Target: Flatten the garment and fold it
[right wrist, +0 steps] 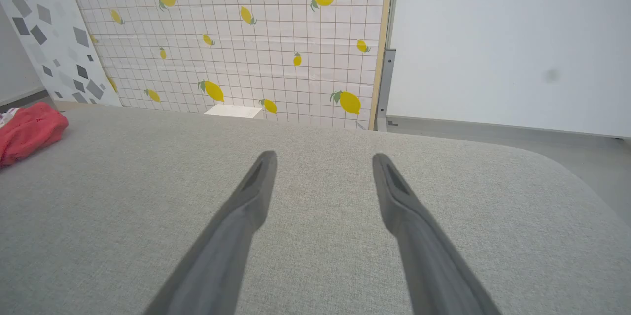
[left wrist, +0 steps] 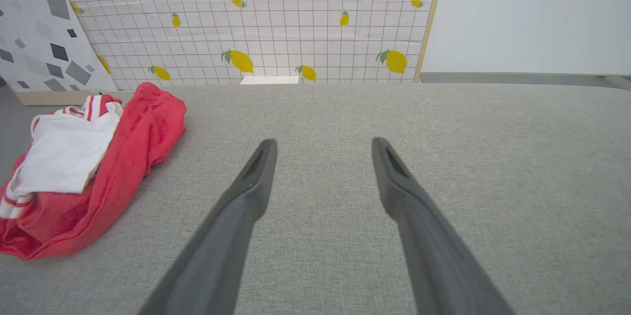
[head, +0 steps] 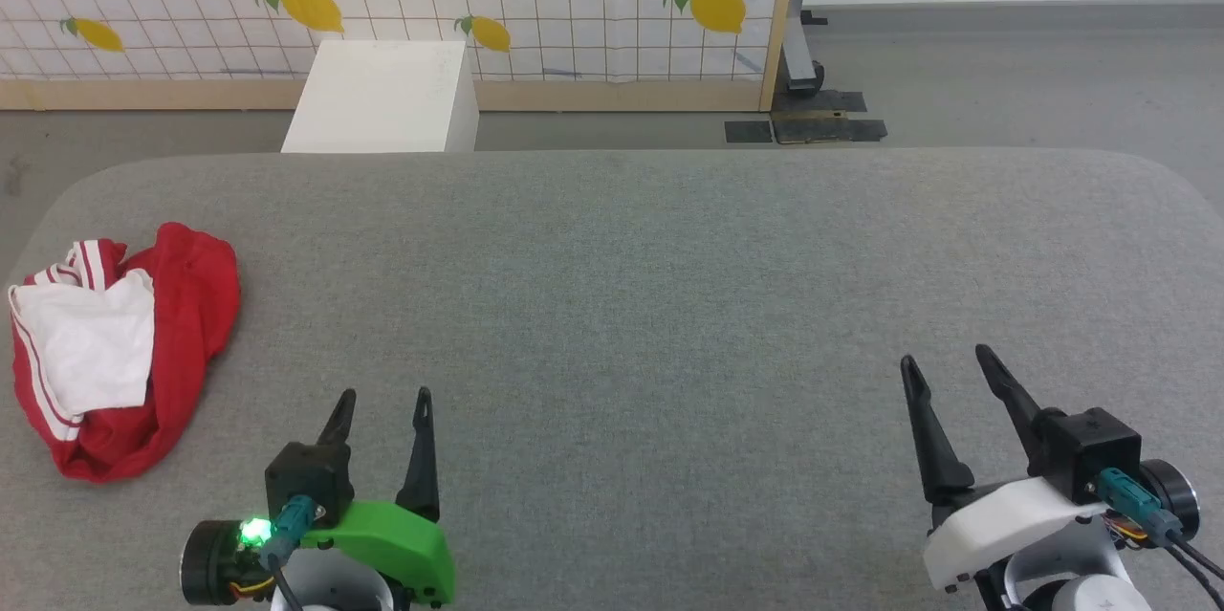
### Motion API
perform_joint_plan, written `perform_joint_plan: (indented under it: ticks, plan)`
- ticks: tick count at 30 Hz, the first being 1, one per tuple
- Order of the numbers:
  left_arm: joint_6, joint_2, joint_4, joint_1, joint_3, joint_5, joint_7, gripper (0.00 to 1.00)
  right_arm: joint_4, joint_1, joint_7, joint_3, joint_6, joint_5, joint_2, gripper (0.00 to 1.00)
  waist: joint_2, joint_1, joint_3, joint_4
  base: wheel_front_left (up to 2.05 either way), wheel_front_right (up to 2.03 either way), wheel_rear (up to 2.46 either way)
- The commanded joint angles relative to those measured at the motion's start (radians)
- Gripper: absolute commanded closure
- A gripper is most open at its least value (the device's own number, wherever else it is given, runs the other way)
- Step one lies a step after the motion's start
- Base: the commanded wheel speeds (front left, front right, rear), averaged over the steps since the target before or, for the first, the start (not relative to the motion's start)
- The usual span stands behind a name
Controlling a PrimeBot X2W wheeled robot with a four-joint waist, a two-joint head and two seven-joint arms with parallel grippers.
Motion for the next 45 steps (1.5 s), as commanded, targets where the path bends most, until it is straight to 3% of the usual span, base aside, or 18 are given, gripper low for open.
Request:
perform_joint_plan:
  ticks: [1,45]
  plan:
    - [0.007,-0.001,0.008,-0.008,-0.006,-0.012,-0.012,0.00,0.007,0.000,-0.010,0.003,0.000,0.011,0.001,0.00,0.0000,0.0000,-0.001,0.000,0.00,0.00,0.00]
    - [0.021,-0.002,0.081,-0.010,-0.062,-0.076,-0.103,0.00,0.072,-0.002,-0.102,0.014,-0.001,0.084,0.002,0.00,0.0000,0.0000,-0.010,0.003,0.00,0.00,0.00]
